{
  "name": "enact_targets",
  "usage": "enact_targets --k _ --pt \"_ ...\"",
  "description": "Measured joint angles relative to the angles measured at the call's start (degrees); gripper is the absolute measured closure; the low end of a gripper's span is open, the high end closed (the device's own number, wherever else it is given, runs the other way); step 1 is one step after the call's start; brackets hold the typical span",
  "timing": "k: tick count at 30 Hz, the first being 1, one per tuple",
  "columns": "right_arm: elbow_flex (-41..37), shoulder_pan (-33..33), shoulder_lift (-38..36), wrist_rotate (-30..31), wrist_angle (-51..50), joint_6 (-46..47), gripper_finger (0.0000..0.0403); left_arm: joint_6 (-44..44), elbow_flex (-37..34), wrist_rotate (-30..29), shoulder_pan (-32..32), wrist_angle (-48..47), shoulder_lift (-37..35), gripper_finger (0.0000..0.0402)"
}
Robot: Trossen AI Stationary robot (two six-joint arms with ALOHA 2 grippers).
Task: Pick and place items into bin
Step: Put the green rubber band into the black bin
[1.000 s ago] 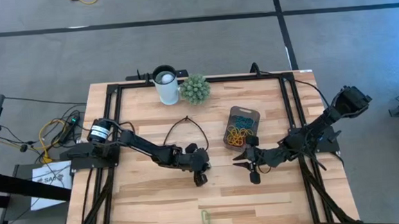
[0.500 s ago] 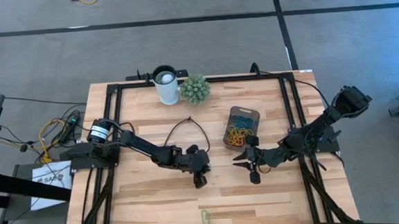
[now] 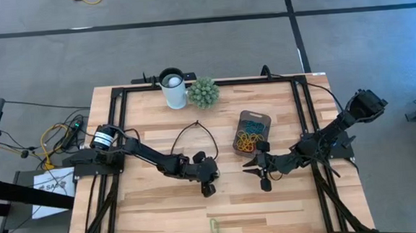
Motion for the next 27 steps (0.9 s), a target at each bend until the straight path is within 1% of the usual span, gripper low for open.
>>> enact_targets --k 4,6,19,27 --pt "0.0 0.0 0.0 0.0 0.0 0.0 0.0330 0.0 0.0 -2.7 -0.1 0.0 0.0 0.0342" --pt "0.0 0.0 0.0 0.0 0.0 0.0 0.0330 0.0 0.0 -3.0 -0.1 0.0 0.0 0.0342" --pt "0.0 0.0 0.0 0.0 0.0 0.0 0.0330 0.3 0.0 -2.6 -0.7 0.5 0.0 0.0342" --pt "0.0 0.0 0.0 0.0 0.0 0.0 0.0330 0.5 -2.7 -2.7 -0.7 4.9 0.0 0.0342"
